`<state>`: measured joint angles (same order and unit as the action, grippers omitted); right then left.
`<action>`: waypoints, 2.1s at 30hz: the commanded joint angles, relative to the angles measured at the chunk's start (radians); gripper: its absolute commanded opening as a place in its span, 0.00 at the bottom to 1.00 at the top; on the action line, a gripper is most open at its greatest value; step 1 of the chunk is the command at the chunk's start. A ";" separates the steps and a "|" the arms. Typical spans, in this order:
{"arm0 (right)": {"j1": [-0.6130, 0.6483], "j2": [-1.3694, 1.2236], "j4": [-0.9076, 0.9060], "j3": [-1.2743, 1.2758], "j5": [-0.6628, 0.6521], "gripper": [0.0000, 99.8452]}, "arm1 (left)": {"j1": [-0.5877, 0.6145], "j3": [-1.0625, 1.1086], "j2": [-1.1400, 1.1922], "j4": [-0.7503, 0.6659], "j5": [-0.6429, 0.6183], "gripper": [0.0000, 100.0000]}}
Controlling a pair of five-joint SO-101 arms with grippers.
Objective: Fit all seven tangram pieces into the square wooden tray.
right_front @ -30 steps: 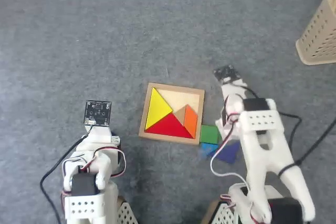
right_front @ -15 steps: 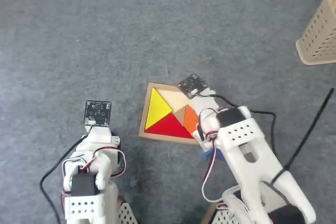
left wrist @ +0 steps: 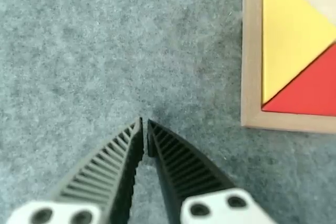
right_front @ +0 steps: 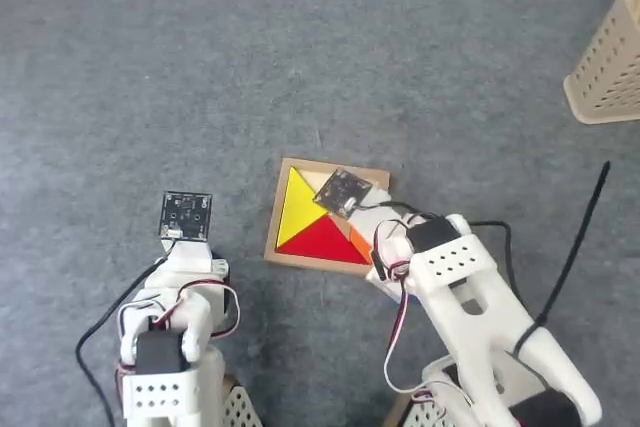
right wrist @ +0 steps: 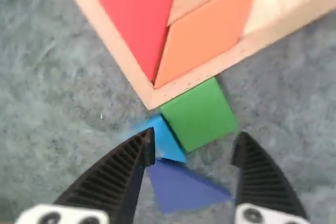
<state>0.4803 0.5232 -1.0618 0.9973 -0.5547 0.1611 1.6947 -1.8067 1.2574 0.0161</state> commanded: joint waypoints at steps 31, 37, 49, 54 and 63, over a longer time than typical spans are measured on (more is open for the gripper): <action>-0.274 -0.257 0.211 -0.043 -0.009 0.18 | -0.005 -0.010 -0.018 0.006 0.003 0.02; -0.300 -0.257 0.194 -0.121 0.160 0.18 | -0.005 -0.010 -0.018 0.006 0.003 0.02; -0.232 -0.265 -0.111 -0.514 0.195 0.18 | -0.005 -0.010 -0.018 0.006 0.003 0.02; -0.151 -0.266 -0.176 -0.566 0.195 0.18 | -0.005 -0.010 -0.018 0.006 0.003 0.02; -0.176 -0.268 -0.091 -0.385 0.089 0.21 | -0.005 -0.010 -0.018 0.006 0.003 0.02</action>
<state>0.3207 0.2470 -1.1983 0.5539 -0.3936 0.1611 1.6947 -1.8067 1.2574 0.0161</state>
